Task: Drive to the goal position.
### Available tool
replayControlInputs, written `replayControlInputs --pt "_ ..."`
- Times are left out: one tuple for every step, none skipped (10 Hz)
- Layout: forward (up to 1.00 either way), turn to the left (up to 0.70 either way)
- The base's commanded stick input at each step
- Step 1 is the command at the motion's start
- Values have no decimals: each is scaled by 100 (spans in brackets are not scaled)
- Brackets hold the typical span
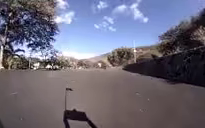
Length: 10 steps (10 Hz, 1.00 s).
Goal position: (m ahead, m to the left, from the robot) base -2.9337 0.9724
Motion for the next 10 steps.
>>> replayControlInputs --pt "70 0" --pt "70 0" --pt "70 0" --pt "70 0" --pt "70 0" --pt "70 0" --pt "70 0" --pt "70 0" --pt "70 0" --pt "70 0"
